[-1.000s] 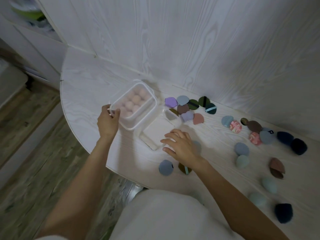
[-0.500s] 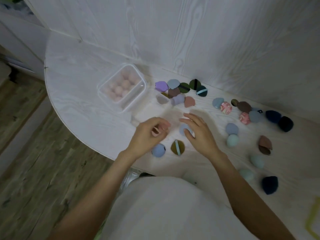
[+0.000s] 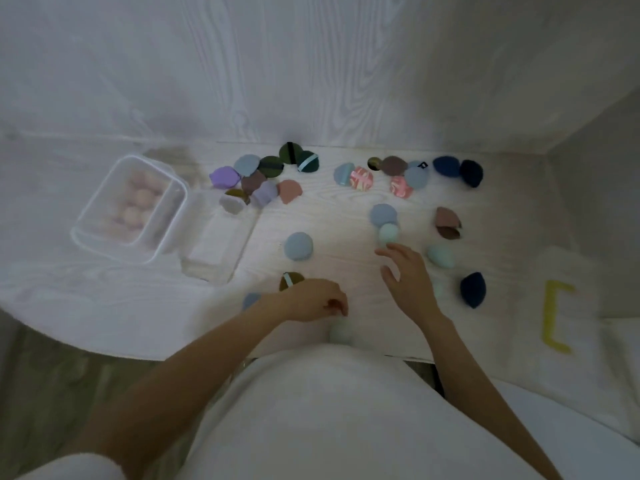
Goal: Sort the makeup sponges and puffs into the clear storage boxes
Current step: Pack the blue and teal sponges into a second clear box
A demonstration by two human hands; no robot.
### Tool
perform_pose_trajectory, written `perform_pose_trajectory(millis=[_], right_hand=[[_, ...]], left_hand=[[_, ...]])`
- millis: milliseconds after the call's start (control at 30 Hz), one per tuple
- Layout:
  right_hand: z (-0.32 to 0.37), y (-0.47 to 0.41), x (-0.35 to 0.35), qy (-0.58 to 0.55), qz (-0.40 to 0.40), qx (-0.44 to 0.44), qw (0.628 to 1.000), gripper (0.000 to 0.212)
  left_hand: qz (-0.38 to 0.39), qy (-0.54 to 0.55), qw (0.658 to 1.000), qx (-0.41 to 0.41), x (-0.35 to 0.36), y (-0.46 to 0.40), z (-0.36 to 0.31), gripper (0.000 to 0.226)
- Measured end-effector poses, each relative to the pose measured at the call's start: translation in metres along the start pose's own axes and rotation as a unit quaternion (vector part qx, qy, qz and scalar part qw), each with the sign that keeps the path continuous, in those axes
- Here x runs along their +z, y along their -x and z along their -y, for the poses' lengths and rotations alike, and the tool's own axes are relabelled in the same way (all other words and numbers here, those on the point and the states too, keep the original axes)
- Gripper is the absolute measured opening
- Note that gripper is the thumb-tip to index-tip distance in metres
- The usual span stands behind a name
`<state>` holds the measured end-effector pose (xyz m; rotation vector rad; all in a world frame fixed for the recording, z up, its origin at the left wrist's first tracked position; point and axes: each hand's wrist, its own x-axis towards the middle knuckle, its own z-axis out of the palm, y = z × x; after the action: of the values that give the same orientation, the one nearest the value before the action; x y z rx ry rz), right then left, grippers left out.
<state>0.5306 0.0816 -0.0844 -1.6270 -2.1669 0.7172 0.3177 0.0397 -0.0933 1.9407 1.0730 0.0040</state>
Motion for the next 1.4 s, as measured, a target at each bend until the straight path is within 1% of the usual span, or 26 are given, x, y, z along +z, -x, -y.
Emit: perform_pose_trajectory(millis=[33,67,133,167,200,233,300,333,400,467,533,600,667,700,767,800,833,900,967,1033,1100,1167,1267,1333,1400], right_hand=[[-0.002,-0.001,-0.001,-0.003,-0.004,0.011,1.0,0.031],[-0.004,-0.004,-0.003,-0.007,-0.008,0.022,1.0,0.033],[-0.006,-0.012,-0.006,-0.015,-0.012,0.042,0.999,0.04],[-0.005,-0.018,-0.008,-0.015,-0.011,0.052,0.998,0.043],[-0.005,-0.025,-0.01,-0.012,-0.009,0.061,0.998,0.045],[-0.004,-0.032,-0.011,-0.005,-0.003,0.067,0.998,0.047],[-0.004,-0.044,-0.012,0.015,0.029,0.083,0.996,0.047],[-0.005,-0.048,-0.011,0.016,0.05,0.092,0.994,0.047],[-0.006,-0.053,-0.01,-0.009,0.077,0.105,0.991,0.045],[-0.004,-0.056,-0.007,-0.029,0.06,0.104,0.992,0.04],[0.004,-0.058,-0.004,-0.034,0.029,0.079,0.996,0.033],[0.021,-0.062,0.003,-0.058,0.014,0.033,0.998,0.029],[0.051,-0.067,0.012,-0.126,0.044,0.006,0.991,0.035],[0.072,-0.07,0.019,-0.161,0.076,0.003,0.984,0.039],[0.096,-0.072,0.025,-0.207,0.118,0.001,0.971,0.039],[0.112,-0.074,0.033,-0.212,0.141,-0.019,0.967,0.036],[0.128,-0.075,0.041,-0.212,0.161,-0.039,0.963,0.034],[0.154,-0.08,0.051,-0.202,0.178,-0.083,0.96,0.032],[0.176,-0.086,0.063,-0.179,0.178,-0.146,0.956,0.033],[0.195,-0.092,0.074,-0.143,0.175,-0.206,0.952,0.034],[0.207,-0.099,0.084,-0.085,0.155,-0.256,0.95,0.036],[0.214,-0.106,0.092,-0.02,0.145,-0.251,0.957,0.04],[0.215,-0.11,0.1,0.049,0.157,-0.221,0.961,0.046],[0.211,-0.108,0.103,0.06,0.171,-0.209,0.961,0.044],[0.205,-0.102,0.105,0.064,0.171,-0.197,0.963,0.039]], left_hand=[[-0.021,-0.002,1.0,0.014,-0.001,0.0,0.0,0.02],[-0.016,-0.01,0.999,0.034,-0.003,0.001,0.0,0.025],[0.053,-0.05,0.994,0.079,0.0,0.001,0.003,0.041],[0.091,-0.075,0.989,0.094,0.003,0.0,0.004,0.043],[0.114,-0.092,0.984,0.1,0.005,-0.003,0.004,0.042],[0.121,-0.096,0.983,0.102,0.007,-0.005,0.004,0.038],[0.095,-0.079,0.988,0.089,0.007,-0.009,0.002,0.031],[0.063,-0.059,0.994,0.073,0.005,-0.01,0.0,0.03],[-0.036,0.011,0.999,0.018,-0.007,-0.008,-0.003,0.033],[-0.154,0.08,0.984,-0.026,-0.026,-0.002,-0.004,0.035],[-0.27,0.105,0.955,-0.059,-0.045,0.011,-0.005,0.035],[-0.365,0.141,0.915,-0.099,-0.059,0.029,0.0,0.038],[-0.445,0.172,0.867,-0.142,-0.066,0.055,0.012,0.042],[-0.482,0.169,0.844,-0.162,-0.067,0.075,0.022,0.042],[-0.514,0.136,0.828,-0.181,-0.063,0.099,0.037,0.036],[-0.526,0.114,0.819,-0.198,-0.059,0.116,0.045,0.034],[-0.535,0.092,0.81,-0.222,-0.055,0.132,0.053,0.035],[-0.528,0.026,0.801,-0.28,-0.049,0.15,0.063,0.038],[-0.505,-0.034,0.803,-0.314,-0.047,0.159,0.072,0.04],[-0.485,0.004,0.813,-0.322,-0.05,0.163,0.075,0.038],[-0.465,0.039,0.83,-0.304,-0.051,0.163,0.078,0.045],[-0.438,0.022,0.852,-0.287,-0.051,0.163,0.081,0.052],[-0.407,-0.012,0.873,-0.269,-0.051,0.165,0.087,0.036],[-0.388,-0.037,0.883,-0.261,-0.049,0.165,0.092,0.031],[-0.368,-0.036,0.891,-0.263,-0.049,0.165,0.093,0.03]])
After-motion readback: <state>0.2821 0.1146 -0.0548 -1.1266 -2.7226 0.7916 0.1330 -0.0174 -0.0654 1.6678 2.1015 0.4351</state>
